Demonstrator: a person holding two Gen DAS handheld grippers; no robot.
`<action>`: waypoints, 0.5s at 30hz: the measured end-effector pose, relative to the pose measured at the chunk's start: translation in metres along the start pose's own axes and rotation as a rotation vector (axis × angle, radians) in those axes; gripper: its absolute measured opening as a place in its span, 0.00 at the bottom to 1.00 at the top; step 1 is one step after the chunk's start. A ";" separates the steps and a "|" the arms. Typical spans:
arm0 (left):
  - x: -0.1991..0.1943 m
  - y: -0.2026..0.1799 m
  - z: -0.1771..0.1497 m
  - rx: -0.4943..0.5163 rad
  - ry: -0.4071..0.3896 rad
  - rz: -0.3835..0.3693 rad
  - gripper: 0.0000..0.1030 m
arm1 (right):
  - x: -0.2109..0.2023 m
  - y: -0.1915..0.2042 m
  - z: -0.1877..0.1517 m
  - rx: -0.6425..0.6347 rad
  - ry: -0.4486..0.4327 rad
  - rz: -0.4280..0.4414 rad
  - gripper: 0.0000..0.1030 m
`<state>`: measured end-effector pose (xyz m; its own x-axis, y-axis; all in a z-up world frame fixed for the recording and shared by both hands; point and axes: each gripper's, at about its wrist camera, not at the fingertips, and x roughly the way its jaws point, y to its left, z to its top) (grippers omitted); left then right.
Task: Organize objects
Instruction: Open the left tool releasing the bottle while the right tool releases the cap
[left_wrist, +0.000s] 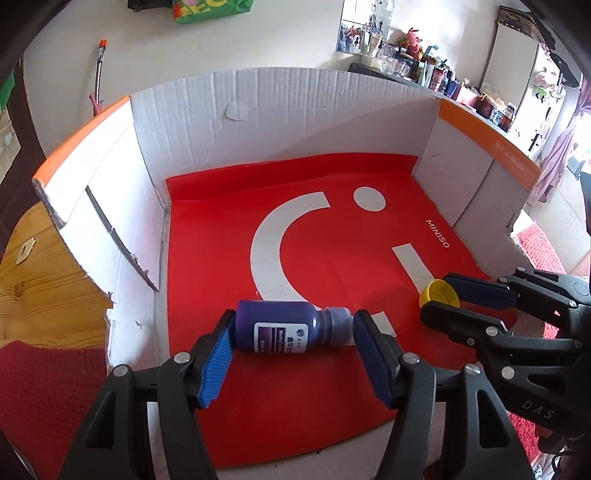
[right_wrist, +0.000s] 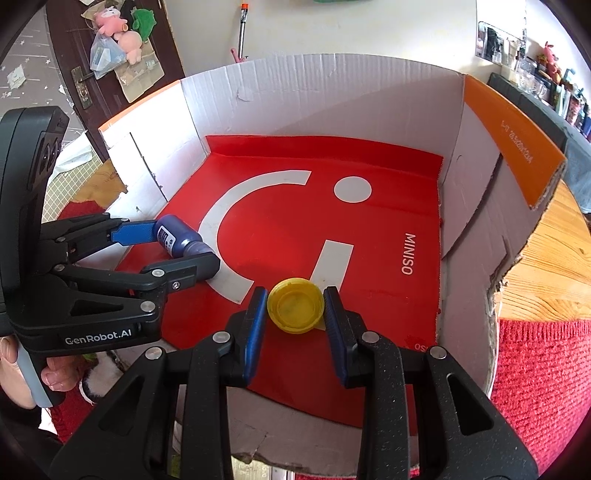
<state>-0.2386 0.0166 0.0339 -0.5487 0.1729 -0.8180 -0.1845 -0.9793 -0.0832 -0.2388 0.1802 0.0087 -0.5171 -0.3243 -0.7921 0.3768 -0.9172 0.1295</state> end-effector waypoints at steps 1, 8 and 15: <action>0.000 0.000 0.000 0.004 -0.004 0.003 0.65 | -0.001 0.000 -0.001 0.000 -0.003 0.001 0.29; -0.008 -0.007 -0.005 0.013 -0.022 0.009 0.68 | -0.008 0.003 -0.005 -0.008 -0.013 -0.009 0.30; -0.014 -0.009 -0.008 0.014 -0.035 0.016 0.70 | -0.013 0.006 -0.007 -0.014 -0.024 -0.006 0.42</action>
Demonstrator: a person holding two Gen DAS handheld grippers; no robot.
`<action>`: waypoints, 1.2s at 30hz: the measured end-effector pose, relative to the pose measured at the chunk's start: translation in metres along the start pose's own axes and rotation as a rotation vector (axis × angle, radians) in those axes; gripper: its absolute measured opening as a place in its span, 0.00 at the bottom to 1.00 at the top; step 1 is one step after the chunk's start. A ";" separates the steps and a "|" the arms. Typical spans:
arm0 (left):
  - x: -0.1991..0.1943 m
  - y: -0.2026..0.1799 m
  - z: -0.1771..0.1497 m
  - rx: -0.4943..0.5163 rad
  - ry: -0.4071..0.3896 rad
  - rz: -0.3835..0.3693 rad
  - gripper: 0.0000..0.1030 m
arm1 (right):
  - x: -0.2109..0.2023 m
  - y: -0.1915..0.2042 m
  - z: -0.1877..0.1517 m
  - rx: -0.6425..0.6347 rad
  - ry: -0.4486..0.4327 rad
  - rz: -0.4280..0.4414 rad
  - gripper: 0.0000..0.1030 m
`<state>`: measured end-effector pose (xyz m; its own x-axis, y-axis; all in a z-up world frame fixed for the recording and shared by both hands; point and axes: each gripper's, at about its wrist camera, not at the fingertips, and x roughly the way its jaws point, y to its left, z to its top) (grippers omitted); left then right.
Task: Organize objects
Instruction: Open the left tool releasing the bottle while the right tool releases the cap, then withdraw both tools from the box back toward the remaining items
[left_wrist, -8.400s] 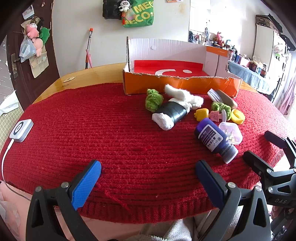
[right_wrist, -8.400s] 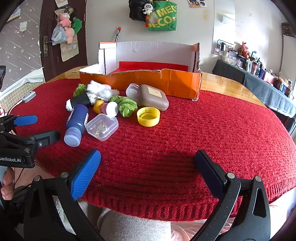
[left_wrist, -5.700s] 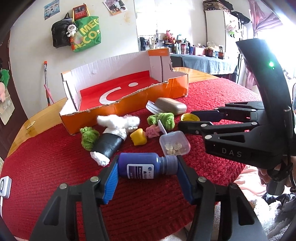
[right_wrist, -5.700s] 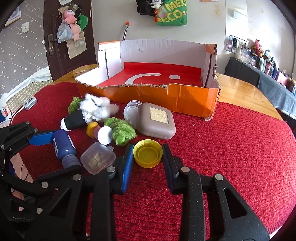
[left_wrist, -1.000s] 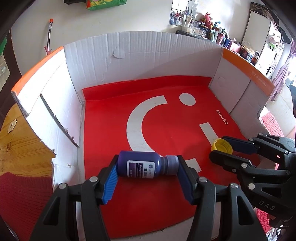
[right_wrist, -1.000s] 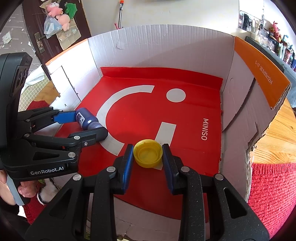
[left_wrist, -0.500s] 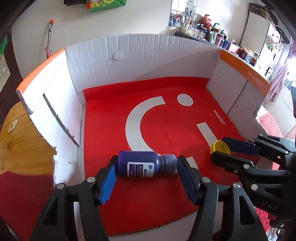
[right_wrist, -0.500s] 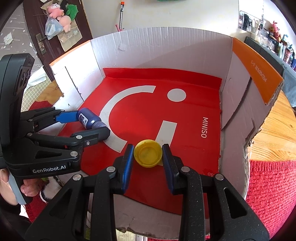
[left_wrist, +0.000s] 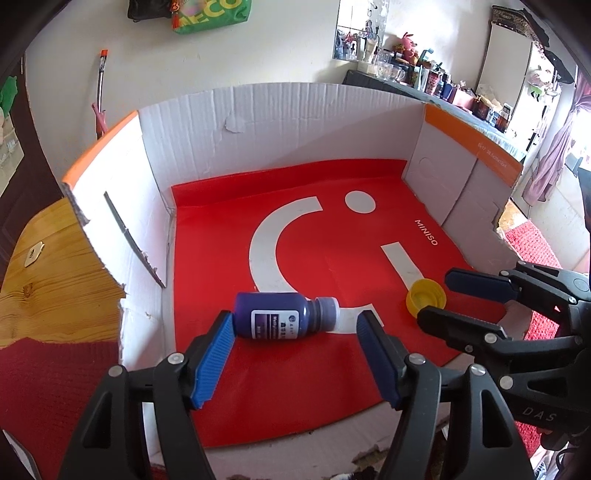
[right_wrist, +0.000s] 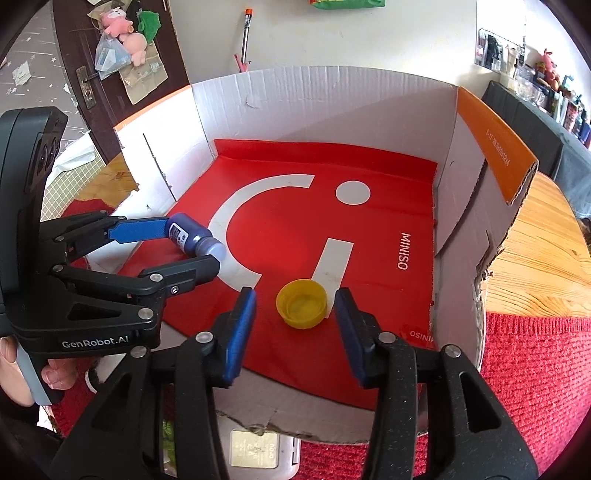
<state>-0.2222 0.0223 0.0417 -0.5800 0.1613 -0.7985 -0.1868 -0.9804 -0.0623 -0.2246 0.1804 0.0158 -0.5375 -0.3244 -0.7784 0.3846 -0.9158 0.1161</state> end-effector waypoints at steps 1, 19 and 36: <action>-0.002 0.000 -0.001 0.000 -0.008 0.008 0.72 | 0.000 0.001 0.000 -0.001 -0.002 -0.001 0.42; -0.026 0.006 -0.012 -0.030 -0.057 0.024 0.84 | -0.020 0.011 -0.009 -0.008 -0.044 0.014 0.57; -0.055 0.003 -0.032 -0.029 -0.115 0.054 0.95 | -0.053 0.018 -0.027 -0.001 -0.109 0.008 0.76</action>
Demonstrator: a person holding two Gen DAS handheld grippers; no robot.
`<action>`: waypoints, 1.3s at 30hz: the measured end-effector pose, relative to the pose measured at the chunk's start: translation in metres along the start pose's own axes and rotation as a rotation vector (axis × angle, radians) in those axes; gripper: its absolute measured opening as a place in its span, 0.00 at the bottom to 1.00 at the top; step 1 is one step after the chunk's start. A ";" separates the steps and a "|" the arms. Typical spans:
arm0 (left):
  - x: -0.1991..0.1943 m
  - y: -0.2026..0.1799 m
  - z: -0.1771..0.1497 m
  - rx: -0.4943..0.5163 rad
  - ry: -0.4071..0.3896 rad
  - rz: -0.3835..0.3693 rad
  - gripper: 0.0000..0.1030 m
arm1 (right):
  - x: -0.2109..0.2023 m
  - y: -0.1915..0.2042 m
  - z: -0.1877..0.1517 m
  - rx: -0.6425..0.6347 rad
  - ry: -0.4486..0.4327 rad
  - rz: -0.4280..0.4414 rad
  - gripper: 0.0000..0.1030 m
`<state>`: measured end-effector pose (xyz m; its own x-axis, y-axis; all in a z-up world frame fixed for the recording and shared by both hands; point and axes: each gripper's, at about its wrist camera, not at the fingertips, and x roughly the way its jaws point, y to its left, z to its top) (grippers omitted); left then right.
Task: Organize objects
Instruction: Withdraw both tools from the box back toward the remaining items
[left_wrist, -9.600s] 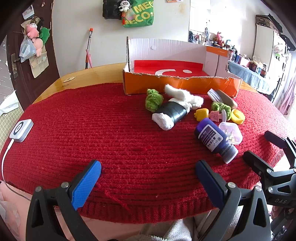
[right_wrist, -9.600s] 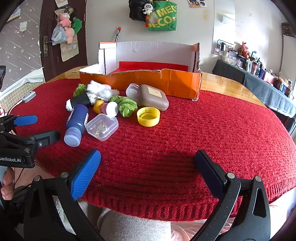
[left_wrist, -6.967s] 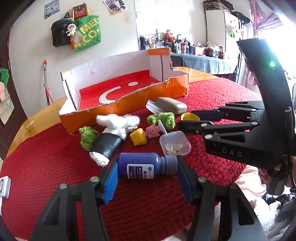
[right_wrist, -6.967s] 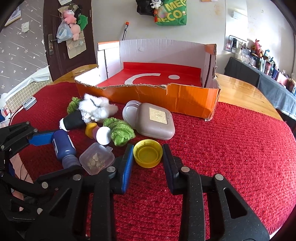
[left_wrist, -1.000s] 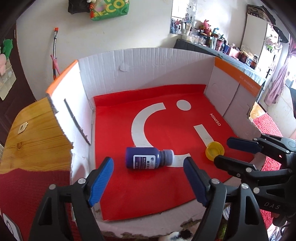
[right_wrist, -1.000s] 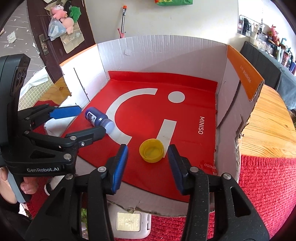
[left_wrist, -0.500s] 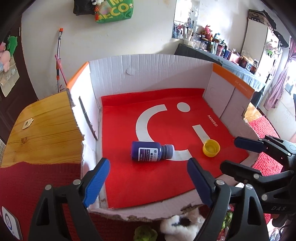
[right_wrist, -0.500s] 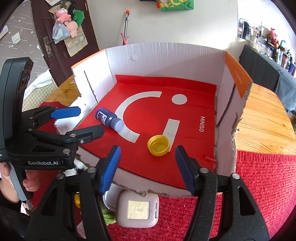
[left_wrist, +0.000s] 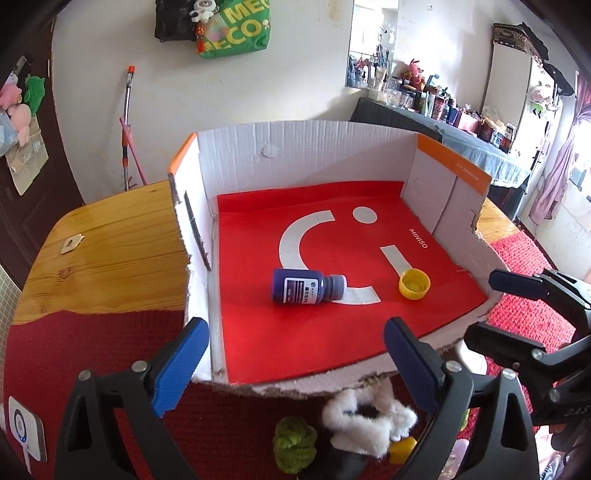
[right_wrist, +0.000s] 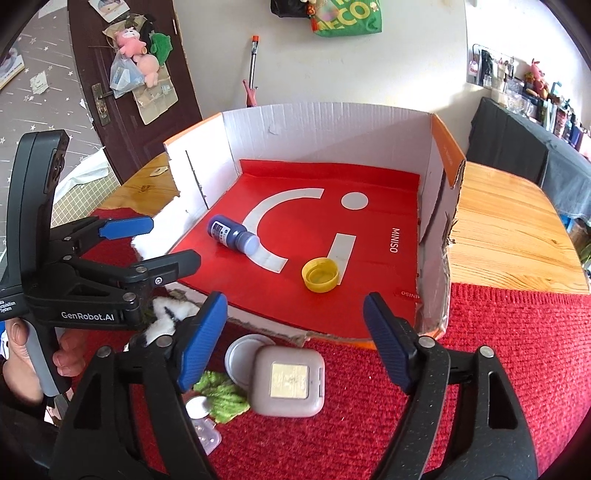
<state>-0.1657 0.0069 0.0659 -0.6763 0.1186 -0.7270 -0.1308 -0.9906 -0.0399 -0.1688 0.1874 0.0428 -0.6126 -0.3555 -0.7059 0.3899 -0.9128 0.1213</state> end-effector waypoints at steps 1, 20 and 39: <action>-0.003 -0.001 -0.001 0.003 -0.008 0.004 0.96 | -0.002 0.001 -0.001 -0.003 -0.005 -0.003 0.79; -0.034 -0.009 -0.030 0.023 -0.049 0.007 1.00 | -0.030 0.012 -0.027 0.010 -0.041 -0.018 0.95; -0.049 -0.012 -0.060 0.000 -0.036 -0.019 1.00 | -0.046 0.027 -0.053 0.011 -0.052 -0.028 0.96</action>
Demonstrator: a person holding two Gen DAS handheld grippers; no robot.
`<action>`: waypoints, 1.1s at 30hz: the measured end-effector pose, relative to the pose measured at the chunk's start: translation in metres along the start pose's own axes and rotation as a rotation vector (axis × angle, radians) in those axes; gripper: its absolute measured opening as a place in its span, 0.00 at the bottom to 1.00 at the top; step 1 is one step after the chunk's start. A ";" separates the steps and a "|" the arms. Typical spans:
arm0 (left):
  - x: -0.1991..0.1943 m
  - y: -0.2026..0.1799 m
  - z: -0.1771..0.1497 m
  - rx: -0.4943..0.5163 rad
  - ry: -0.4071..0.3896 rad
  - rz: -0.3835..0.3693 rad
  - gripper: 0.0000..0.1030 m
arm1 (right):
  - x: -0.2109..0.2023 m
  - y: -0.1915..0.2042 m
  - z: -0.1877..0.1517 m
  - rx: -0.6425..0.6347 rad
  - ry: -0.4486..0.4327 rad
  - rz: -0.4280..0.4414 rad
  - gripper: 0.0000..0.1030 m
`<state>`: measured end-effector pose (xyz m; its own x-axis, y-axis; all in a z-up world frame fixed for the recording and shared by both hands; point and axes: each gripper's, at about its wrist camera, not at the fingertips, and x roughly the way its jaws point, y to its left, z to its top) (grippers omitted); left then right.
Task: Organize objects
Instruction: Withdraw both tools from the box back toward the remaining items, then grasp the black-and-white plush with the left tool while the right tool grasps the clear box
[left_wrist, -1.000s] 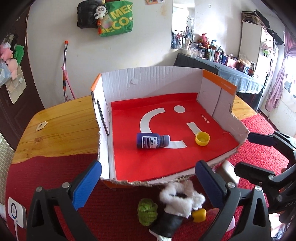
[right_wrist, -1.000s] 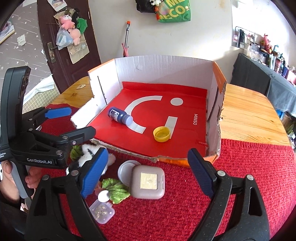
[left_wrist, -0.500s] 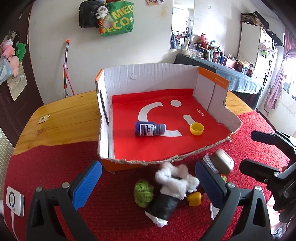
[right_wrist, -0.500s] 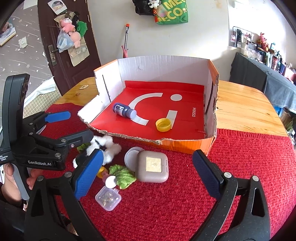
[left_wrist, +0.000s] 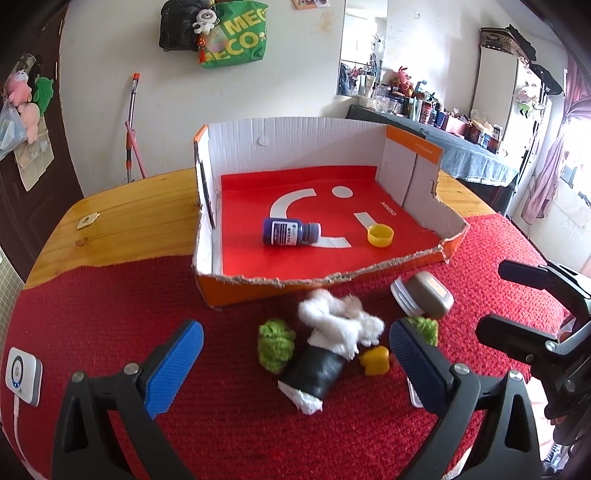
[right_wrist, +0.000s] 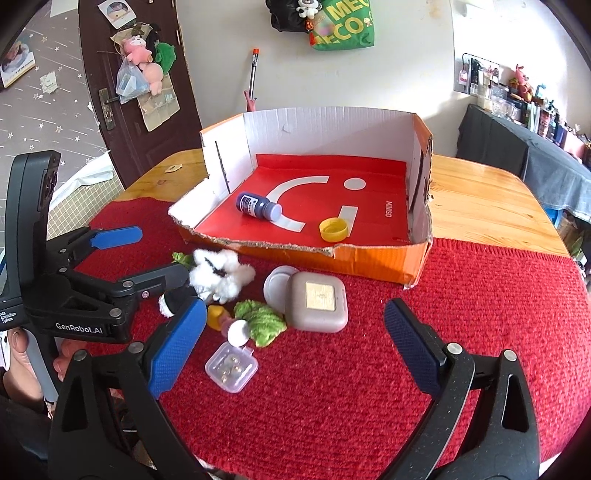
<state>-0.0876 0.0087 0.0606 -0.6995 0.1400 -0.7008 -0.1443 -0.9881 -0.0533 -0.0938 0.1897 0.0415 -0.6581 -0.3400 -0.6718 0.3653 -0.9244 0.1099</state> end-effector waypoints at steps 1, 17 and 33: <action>0.000 0.000 -0.002 -0.003 0.003 -0.002 1.00 | -0.001 0.001 -0.002 0.001 0.000 0.000 0.96; 0.004 0.003 -0.025 -0.032 0.046 -0.035 0.99 | 0.003 0.015 -0.030 -0.001 0.043 0.023 0.95; 0.021 0.004 -0.033 -0.015 0.090 -0.088 0.68 | 0.024 0.037 -0.051 -0.044 0.116 0.088 0.63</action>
<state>-0.0800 0.0053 0.0224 -0.6184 0.2208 -0.7542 -0.1917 -0.9731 -0.1276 -0.0624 0.1562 -0.0081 -0.5428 -0.3952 -0.7411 0.4483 -0.8825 0.1423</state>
